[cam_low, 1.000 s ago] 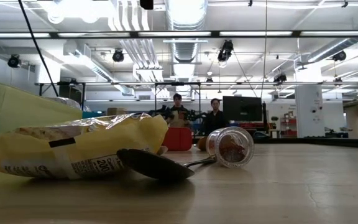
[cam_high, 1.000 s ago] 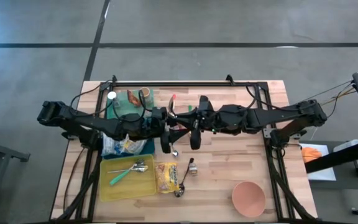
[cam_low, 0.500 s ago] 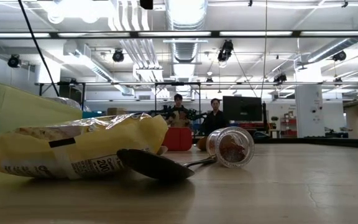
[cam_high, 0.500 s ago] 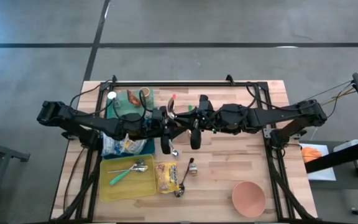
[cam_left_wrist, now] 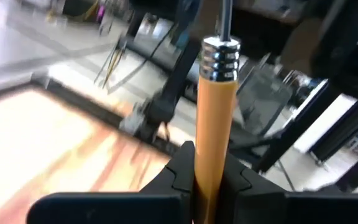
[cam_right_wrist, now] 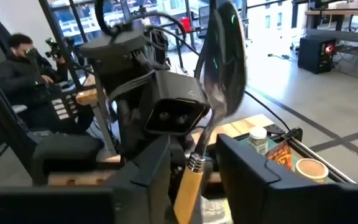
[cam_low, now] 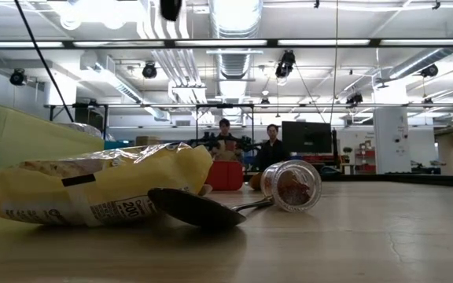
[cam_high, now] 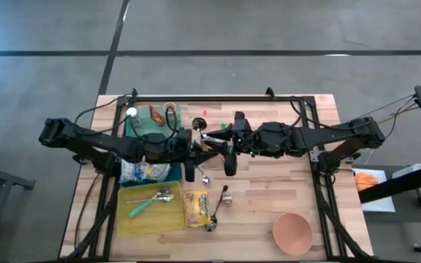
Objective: Pick & Place Food Item
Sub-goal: Put the yellow spoon into the yellow bin
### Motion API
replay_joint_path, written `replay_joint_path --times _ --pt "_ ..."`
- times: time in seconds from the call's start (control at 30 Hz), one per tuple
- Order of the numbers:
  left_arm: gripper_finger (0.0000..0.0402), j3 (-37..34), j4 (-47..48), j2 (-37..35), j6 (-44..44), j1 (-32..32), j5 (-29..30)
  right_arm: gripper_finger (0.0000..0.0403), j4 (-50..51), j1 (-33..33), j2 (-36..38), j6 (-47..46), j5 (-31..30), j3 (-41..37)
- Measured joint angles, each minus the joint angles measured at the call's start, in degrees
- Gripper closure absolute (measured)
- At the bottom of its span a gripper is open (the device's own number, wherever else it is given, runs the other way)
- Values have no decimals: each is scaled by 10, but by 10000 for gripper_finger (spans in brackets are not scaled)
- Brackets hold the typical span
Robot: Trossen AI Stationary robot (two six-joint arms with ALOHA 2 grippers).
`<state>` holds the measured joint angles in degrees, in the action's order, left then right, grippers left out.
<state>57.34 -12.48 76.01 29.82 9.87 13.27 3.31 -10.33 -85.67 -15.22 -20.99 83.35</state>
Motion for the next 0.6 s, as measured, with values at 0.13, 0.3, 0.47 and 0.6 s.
replay_joint_path --times 0.13,0.3,0.47,0.6 --pt "379 0 117 -48 39 5 0 246 30 3 13 3 -1 0" --pt "379 0 259 -113 52 18 -22 233 99 7 41 3 -29 0" --pt "379 0 383 -149 60 46 -77 232 166 8 72 0 -47 0" --pt "379 0 472 -150 65 75 -116 232 222 9 87 -25 -62 0"
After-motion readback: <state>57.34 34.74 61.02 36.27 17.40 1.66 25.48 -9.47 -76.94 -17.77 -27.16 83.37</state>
